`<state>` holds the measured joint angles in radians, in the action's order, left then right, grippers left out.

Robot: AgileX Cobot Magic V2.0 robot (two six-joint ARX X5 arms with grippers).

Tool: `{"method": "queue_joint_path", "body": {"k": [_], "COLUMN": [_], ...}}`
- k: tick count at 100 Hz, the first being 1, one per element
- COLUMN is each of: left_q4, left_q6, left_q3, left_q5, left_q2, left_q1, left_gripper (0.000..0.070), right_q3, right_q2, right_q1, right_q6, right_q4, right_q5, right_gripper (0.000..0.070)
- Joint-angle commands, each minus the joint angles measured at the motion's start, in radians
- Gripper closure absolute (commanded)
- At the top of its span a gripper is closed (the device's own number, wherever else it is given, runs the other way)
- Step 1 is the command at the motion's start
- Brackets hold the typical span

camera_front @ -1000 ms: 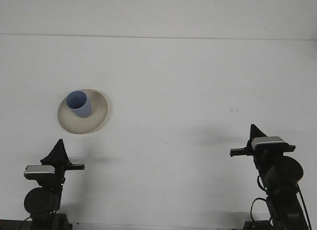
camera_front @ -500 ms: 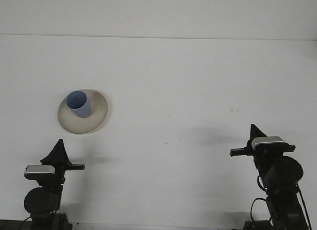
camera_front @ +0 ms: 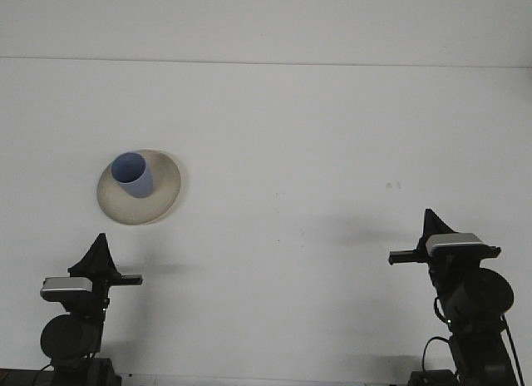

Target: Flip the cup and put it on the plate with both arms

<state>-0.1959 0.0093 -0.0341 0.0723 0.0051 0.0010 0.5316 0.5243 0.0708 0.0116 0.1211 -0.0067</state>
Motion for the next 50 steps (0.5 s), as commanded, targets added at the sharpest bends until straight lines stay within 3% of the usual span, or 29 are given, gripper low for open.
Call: {"method": "queue_joint_path", "body": {"k": [1, 50], "left_q4": [-0.015, -0.014], "left_q6": [0.000, 0.000], "left_q3": [0.020, 0.020], "left_q5": [-0.005, -0.005], "left_q2": [-0.002, -0.002], "left_q1": [0.002, 0.002], "left_gripper": [0.0689, 0.0689], "right_q3": [-0.008, -0.292], "right_q2": [-0.024, -0.392], "right_q1": [0.000, -0.039], "right_q6": [0.005, 0.004], "right_q4": [-0.016, -0.017], "right_q5": [0.000, 0.005], "right_gripper": [0.0694, 0.0694]}}
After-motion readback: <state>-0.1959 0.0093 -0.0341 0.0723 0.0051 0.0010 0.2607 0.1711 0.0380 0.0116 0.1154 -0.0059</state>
